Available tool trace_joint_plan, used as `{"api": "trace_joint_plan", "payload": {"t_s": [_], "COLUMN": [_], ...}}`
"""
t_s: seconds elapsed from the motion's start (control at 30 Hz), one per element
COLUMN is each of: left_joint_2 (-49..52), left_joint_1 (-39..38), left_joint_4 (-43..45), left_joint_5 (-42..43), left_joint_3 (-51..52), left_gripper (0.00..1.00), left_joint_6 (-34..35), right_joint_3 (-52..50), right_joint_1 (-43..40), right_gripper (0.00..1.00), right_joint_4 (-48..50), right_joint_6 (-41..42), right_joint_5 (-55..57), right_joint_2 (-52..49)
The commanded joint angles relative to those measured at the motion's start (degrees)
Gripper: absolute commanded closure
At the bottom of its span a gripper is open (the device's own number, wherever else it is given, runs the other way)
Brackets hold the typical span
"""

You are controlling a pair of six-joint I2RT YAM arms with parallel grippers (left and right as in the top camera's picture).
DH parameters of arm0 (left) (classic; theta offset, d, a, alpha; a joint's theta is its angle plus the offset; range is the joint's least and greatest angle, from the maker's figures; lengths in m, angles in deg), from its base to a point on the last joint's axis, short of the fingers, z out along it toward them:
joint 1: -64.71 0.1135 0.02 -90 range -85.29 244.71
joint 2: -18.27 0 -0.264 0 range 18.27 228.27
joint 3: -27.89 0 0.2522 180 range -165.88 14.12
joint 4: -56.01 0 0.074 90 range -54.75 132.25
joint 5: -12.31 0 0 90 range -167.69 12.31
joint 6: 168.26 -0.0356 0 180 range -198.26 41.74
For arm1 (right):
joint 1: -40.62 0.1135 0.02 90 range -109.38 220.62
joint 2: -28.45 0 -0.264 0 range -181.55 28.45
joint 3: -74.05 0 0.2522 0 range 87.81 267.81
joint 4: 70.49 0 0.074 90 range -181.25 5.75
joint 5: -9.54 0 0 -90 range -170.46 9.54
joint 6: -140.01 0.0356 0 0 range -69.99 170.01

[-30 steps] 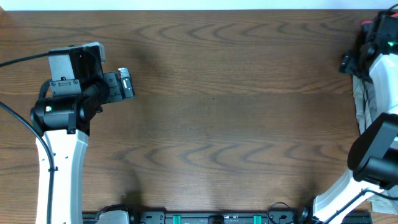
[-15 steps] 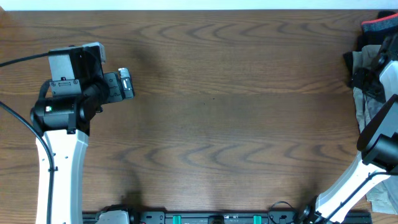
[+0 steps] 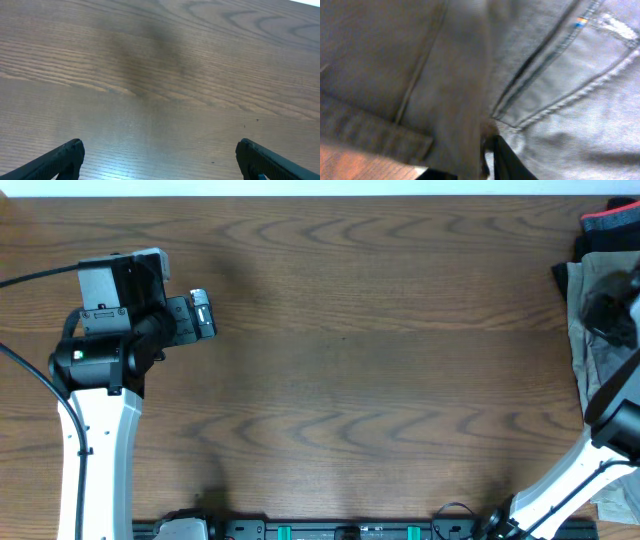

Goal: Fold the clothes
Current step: 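Lower the right gripper onto the top grey shorts and grasp them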

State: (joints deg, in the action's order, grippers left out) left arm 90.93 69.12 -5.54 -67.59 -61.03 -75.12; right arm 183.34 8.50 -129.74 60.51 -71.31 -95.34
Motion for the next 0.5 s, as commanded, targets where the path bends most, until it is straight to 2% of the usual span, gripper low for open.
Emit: {"api": "trace_joint_plan", "payload": {"t_s": [0.0, 0.27, 0.47], "left_joint_2": [0.33, 0.33, 0.33], "left_joint_1": [0.17, 0.17, 0.17], "left_joint_4": [-0.15, -0.15, -0.15], "left_joint_5": [-0.24, -0.24, -0.24], "left_joint_3": [-1.25, -1.20, -1.20], "left_gripper": [0.02, 0.02, 0.02], "left_joint_6": [-0.26, -0.26, -0.26], "right_joint_3": [1.27, 1.27, 1.25], "right_joint_1": [-3.87, -9.38, -8.63], "right_gripper": [0.82, 0.81, 0.64], "right_joint_4": [-0.57, -1.01, -1.44], "right_joint_6": [1.66, 0.90, -0.98], "right_joint_5": [-7.26, -19.61, -20.59], "right_joint_2": [0.74, 0.79, 0.79]}}
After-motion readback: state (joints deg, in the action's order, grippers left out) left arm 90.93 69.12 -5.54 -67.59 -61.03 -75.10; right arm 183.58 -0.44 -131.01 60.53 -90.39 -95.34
